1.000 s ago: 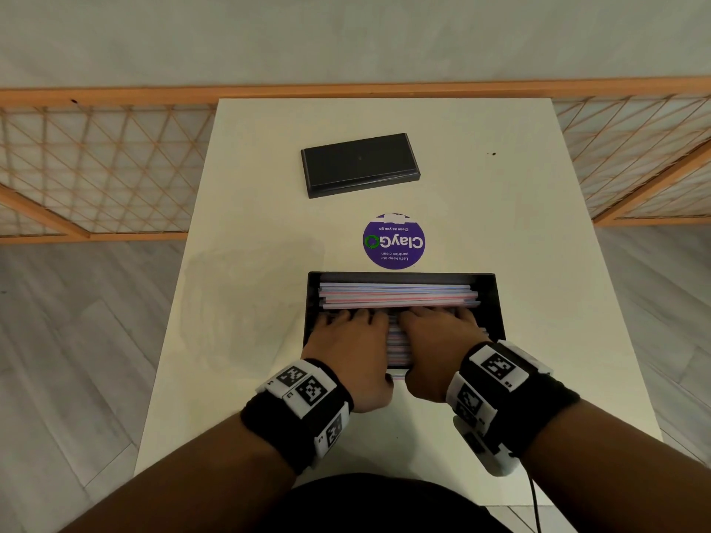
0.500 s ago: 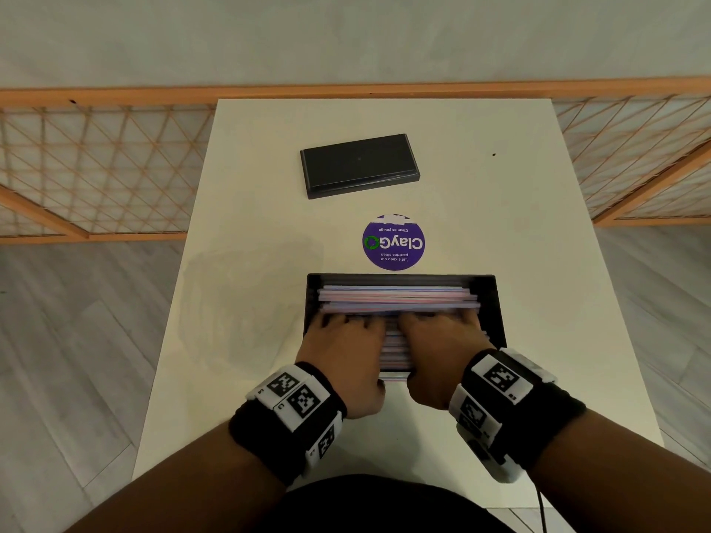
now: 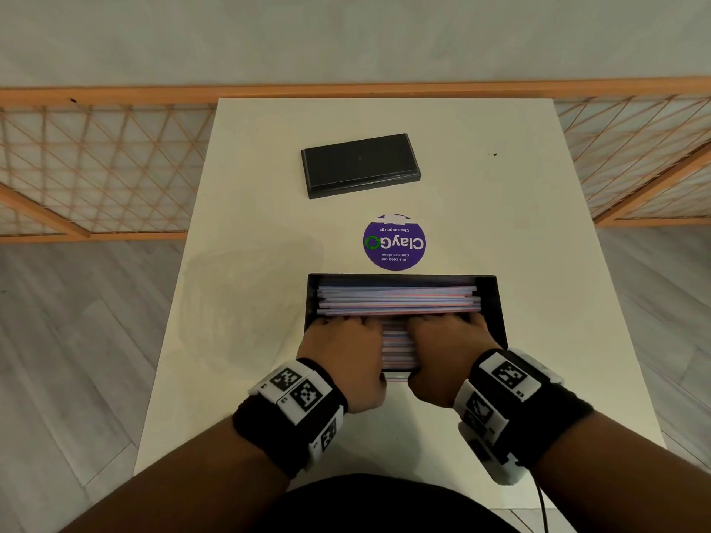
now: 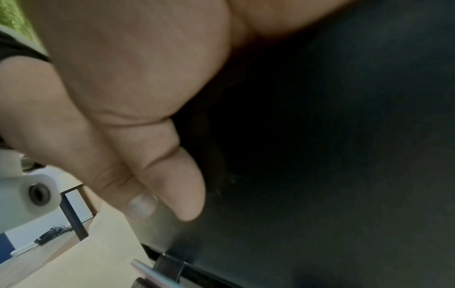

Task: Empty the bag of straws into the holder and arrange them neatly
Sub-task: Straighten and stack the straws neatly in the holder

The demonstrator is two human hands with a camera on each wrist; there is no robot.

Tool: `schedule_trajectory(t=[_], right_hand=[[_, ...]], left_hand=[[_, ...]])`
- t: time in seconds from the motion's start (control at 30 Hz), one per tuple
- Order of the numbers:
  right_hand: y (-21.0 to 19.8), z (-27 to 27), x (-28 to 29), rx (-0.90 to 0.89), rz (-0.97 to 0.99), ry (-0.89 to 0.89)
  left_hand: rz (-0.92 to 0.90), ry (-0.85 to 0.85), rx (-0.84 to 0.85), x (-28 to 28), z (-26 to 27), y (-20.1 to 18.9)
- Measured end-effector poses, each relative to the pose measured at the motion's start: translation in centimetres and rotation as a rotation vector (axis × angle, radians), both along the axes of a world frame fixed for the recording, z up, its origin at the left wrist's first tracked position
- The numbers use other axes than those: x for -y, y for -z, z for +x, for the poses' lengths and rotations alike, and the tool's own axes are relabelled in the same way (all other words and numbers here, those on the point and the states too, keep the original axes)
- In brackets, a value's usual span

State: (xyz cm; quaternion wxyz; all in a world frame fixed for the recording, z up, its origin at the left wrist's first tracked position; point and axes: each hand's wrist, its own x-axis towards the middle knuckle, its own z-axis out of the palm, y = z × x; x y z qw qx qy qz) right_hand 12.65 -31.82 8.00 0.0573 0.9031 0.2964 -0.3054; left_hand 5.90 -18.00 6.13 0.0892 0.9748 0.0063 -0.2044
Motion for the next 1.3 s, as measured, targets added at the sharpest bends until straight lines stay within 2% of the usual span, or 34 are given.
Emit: schedule_trajectory(t=[0.53, 0.83, 1.03, 1.3], right_hand=[[0.30, 0.06, 0.13, -0.037, -0.013, 0.017], [0.25, -0.06, 0.04, -0.021, -0.007, -0.001], [0.24, 0.04, -0.14, -0.011, -0.043, -0.049], [0.80, -0.19, 0.09, 0.001, -0.015, -0.024]], left_hand=[[0.026, -0.017, -0.056, 0.04, -0.07, 0.16], [0.005, -0.009, 0.028, 0.03, -0.22, 0.22], [0.013, 0.006, -0.019, 0.14, -0.05, -0.25], [-0.030, -0.031, -0.021, 0.13, -0.18, -0.45]])
